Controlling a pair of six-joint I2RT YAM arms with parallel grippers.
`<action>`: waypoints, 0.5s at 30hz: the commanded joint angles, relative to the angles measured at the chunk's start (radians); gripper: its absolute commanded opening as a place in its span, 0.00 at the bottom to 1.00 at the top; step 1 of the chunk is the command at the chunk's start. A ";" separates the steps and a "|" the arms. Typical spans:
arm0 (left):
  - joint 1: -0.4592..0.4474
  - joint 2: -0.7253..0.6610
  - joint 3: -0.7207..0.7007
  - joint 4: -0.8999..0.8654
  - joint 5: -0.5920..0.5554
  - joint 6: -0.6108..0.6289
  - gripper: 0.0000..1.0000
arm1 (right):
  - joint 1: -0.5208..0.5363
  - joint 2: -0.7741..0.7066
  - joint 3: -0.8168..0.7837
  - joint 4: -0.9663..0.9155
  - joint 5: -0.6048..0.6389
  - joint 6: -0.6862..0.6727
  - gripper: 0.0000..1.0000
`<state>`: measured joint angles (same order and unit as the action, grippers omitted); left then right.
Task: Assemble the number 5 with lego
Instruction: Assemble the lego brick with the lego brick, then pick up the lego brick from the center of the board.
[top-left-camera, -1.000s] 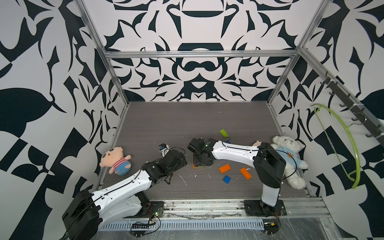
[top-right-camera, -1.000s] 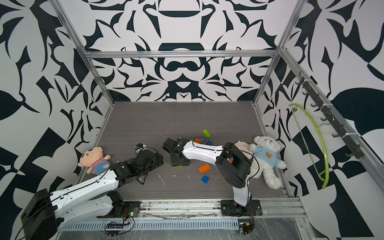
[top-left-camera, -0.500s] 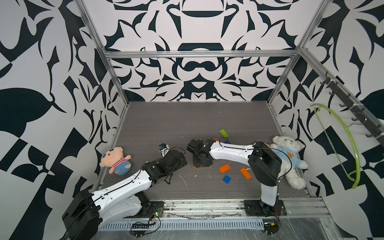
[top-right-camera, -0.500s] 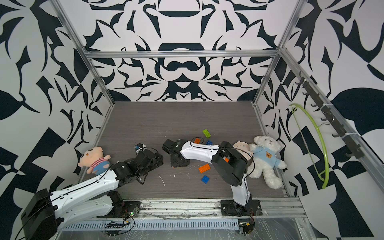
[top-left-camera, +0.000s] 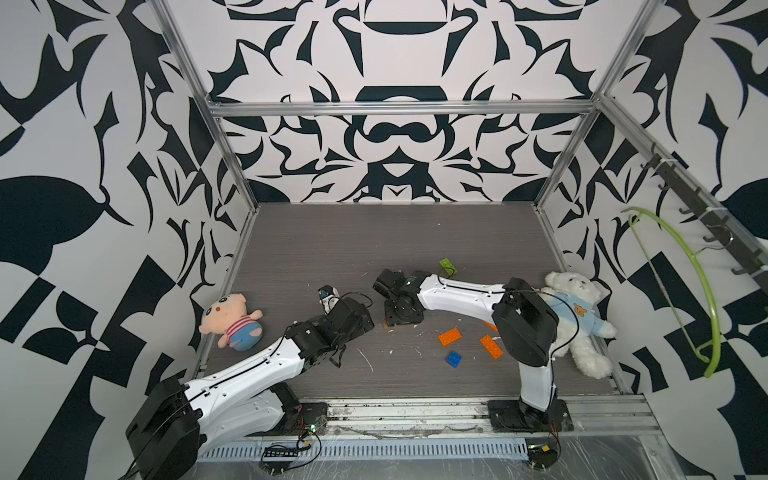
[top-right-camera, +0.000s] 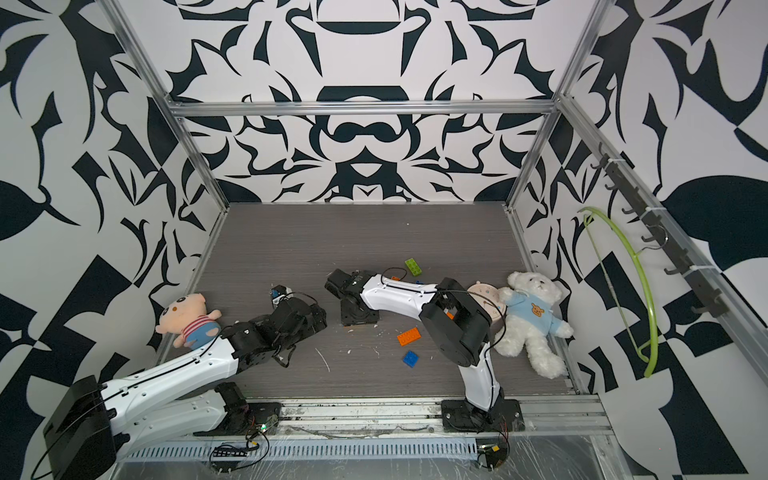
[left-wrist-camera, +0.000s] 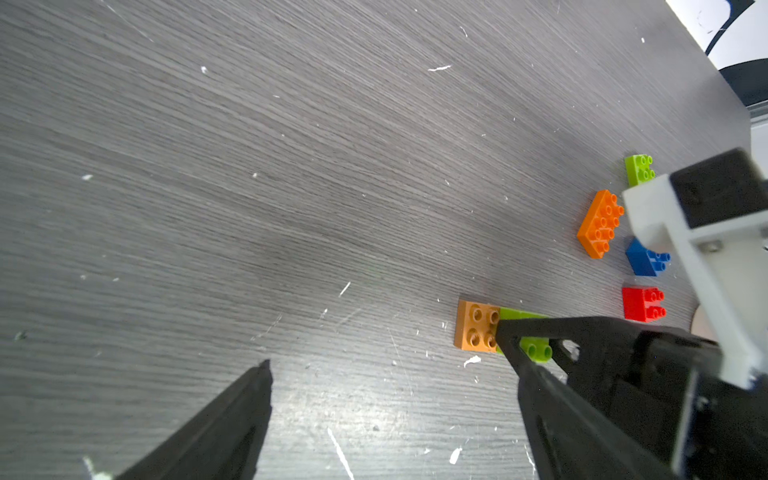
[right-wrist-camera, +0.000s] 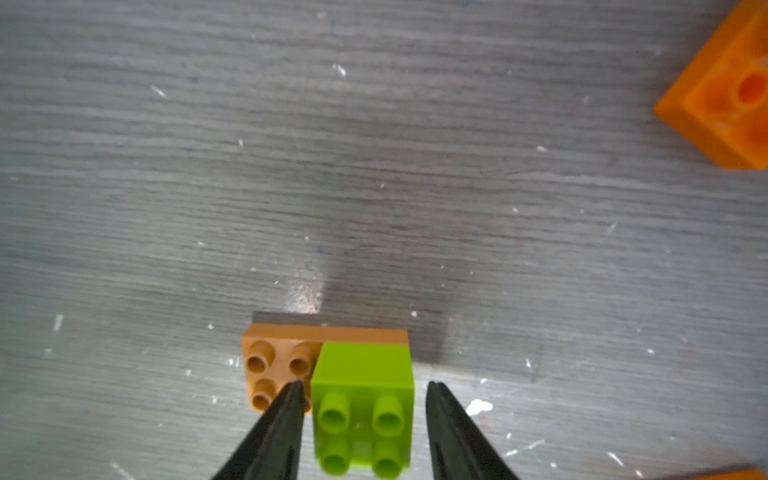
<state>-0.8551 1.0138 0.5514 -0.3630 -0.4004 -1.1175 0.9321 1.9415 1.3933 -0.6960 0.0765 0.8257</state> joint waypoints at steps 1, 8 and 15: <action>0.006 -0.023 0.015 -0.017 -0.016 0.020 0.99 | -0.007 -0.121 -0.007 -0.022 0.040 -0.012 0.58; 0.006 -0.006 0.041 0.019 0.017 0.079 0.99 | -0.085 -0.297 -0.155 -0.015 0.098 -0.006 0.59; 0.005 0.062 0.095 0.075 0.092 0.143 0.99 | -0.236 -0.436 -0.293 0.029 0.079 -0.073 0.62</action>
<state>-0.8528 1.0481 0.6052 -0.3260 -0.3546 -1.0256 0.7357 1.5532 1.1275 -0.6861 0.1425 0.7982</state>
